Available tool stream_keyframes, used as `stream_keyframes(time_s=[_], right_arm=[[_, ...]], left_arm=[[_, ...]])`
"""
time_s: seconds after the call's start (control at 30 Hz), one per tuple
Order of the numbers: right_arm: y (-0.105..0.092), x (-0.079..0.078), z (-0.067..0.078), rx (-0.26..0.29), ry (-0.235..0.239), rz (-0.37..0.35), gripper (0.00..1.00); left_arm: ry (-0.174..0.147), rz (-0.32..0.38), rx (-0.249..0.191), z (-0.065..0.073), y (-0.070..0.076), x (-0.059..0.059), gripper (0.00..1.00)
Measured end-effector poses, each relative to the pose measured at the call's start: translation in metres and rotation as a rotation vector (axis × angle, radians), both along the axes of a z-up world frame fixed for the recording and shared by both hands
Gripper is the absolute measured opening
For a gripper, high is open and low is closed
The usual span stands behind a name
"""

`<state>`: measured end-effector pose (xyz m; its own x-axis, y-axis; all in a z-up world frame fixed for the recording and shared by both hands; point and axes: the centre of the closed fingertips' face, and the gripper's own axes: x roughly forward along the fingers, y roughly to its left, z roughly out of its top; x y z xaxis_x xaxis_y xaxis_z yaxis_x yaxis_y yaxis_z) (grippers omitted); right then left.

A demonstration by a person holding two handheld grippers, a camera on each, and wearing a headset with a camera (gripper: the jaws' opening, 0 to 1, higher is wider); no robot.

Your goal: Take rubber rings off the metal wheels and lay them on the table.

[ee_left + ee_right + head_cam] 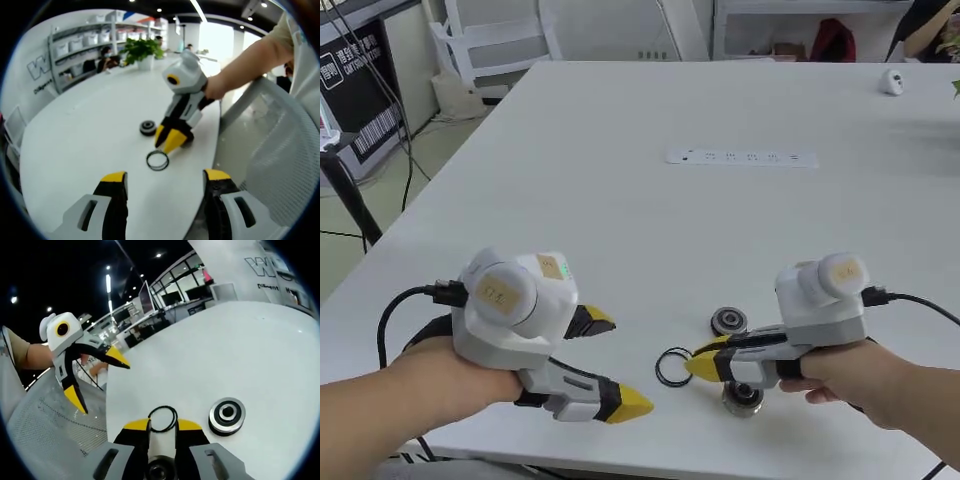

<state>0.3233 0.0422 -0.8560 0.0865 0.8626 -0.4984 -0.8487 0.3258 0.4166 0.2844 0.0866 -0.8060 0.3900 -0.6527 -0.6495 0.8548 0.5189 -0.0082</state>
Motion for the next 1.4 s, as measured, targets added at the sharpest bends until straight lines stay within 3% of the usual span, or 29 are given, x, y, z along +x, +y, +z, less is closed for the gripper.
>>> stream_keyframes(time_s=[0.23, 0.67, 1.4], right_arm=[[-0.001, 0.0, 0.003, 0.001, -0.015, 0.007, 0.28], [-0.001, 0.005, 0.032, 0.08, -0.043, -0.028, 0.4], [-0.044, 0.031, 0.047, 0.124, -0.068, -0.162, 0.48]], left_arm=[[0.007, -0.011, 0.002, -0.001, -0.001, 0.0, 0.61], [0.003, -0.016, 0.001, 0.002, -0.002, 0.009, 0.61], [0.003, -0.032, -0.017, 0.004, -0.019, 0.041, 0.61]])
